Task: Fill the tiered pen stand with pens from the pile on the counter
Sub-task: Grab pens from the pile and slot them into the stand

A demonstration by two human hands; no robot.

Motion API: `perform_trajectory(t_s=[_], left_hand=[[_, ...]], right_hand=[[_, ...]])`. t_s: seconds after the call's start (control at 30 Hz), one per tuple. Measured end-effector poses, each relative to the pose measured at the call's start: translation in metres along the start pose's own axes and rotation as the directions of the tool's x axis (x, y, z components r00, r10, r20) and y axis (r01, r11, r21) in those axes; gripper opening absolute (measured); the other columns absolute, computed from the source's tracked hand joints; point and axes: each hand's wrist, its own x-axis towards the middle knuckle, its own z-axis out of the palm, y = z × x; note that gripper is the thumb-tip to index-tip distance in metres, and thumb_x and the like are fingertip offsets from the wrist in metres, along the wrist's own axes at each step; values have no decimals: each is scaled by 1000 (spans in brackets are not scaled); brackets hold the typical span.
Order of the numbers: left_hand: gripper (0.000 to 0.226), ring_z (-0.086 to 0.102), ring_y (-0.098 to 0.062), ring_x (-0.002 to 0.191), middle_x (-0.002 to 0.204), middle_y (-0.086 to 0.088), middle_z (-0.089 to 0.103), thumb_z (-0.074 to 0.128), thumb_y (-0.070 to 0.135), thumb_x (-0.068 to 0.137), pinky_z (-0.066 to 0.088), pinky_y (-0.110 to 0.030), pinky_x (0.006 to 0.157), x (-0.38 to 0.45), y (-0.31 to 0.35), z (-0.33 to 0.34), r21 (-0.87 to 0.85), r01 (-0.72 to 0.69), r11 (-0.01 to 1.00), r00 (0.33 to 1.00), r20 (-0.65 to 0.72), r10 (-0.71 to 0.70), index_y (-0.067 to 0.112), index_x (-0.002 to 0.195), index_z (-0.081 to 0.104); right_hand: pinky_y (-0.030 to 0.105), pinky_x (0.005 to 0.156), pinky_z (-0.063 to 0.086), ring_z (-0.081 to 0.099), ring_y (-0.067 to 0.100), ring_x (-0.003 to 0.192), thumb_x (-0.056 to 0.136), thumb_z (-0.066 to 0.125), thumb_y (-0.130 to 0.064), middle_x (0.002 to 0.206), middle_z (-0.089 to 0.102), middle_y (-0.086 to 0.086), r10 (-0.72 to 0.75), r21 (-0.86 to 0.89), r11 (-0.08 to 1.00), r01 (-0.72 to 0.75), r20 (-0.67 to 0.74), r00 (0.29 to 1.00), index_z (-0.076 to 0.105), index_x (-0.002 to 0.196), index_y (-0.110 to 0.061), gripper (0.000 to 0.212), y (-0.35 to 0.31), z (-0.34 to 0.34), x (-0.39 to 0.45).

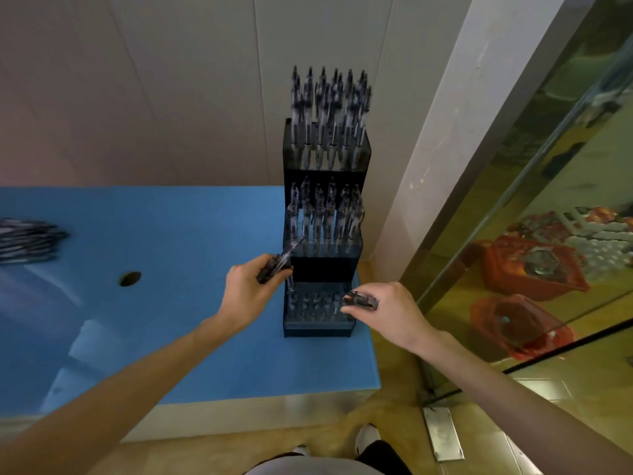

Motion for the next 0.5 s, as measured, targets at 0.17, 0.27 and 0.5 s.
perform_trajectory(t_s=[0.17,0.27,0.5], left_hand=[[19,56,-30,55,62,-6,61,73,35,92,48,-45,51,3,0,2,36,-30,999,999,38,29,17,90,69],[20,51,-23,50,59,-2,60,74,34,92,46,-38,47,7,0,3,104,-62,993,992,115,50,16,88,67],[24,68,-23,63,66,0,67,70,17,94,57,-49,62,3,-18,10,179,52,982,976,199,-88,32,79,58]], right_hand=[[21,72,57,68,3,78,88,77,-37,92,77,-9,-11,-79,997,2,-116,993,78,108,-17,29,6,5,2],[23,79,60,71,3,85,88,77,-38,100,77,-8,32,-40,999,-36,-110,993,77,116,-17,35,12,12,-6],[16,78,54,66,-1,91,94,69,-40,104,71,-16,87,18,996,-86,-51,995,70,121,-22,32,14,12,-12]])
